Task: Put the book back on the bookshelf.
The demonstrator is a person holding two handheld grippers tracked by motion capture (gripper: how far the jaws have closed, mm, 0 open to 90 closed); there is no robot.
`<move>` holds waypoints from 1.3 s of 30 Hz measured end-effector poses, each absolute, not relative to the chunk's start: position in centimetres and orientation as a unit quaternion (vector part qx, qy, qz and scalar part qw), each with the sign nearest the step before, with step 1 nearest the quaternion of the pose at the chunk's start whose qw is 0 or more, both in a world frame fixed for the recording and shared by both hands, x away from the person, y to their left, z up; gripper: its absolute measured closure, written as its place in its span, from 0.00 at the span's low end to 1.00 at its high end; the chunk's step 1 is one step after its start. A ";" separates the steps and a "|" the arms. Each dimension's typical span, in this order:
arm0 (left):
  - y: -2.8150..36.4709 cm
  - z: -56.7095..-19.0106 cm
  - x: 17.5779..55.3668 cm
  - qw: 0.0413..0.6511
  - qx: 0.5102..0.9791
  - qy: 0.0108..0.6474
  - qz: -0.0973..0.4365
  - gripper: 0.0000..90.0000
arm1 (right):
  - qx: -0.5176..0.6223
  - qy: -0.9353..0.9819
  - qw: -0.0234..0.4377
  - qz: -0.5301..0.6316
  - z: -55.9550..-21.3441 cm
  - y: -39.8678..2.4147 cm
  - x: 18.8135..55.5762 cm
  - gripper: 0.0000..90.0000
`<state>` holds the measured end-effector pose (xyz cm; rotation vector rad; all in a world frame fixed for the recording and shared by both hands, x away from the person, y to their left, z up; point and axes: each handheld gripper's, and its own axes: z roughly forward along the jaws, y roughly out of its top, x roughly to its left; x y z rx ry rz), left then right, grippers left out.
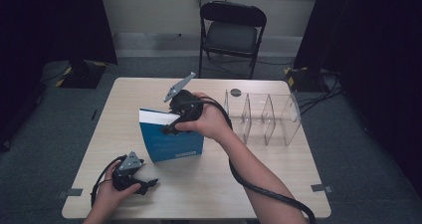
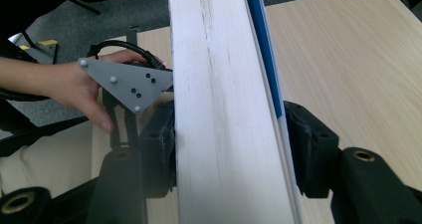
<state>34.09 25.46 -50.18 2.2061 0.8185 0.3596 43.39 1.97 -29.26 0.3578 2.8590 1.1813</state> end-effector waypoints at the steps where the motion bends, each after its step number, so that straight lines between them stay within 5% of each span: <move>1: 25.5 -50.2 34.1 0.372 0.860 0.319 0.140 0.09 | 0.114 0.918 0.013 0.380 -29.3 1.9 43.4 0.50; 10: 25.5 -50.2 34.1 0.372 0.860 0.319 0.140 0.09 | 0.118 0.918 0.028 0.378 -29.0 1.9 43.9 0.52; 15: 25.5 -50.2 34.1 0.372 0.860 0.319 0.140 0.09 | 0.129 0.916 0.017 0.379 -29.0 2.0 44.0 0.66; 29: 25.4 -50.2 34.2 0.371 0.861 0.319 0.137 0.07 | 0.201 0.909 -0.028 0.363 -28.6 1.8 43.7 0.67; 39: 25.4 -50.2 34.1 0.371 0.860 0.322 0.137 0.07 | 0.129 0.920 0.048 0.366 -28.6 1.8 43.6 0.57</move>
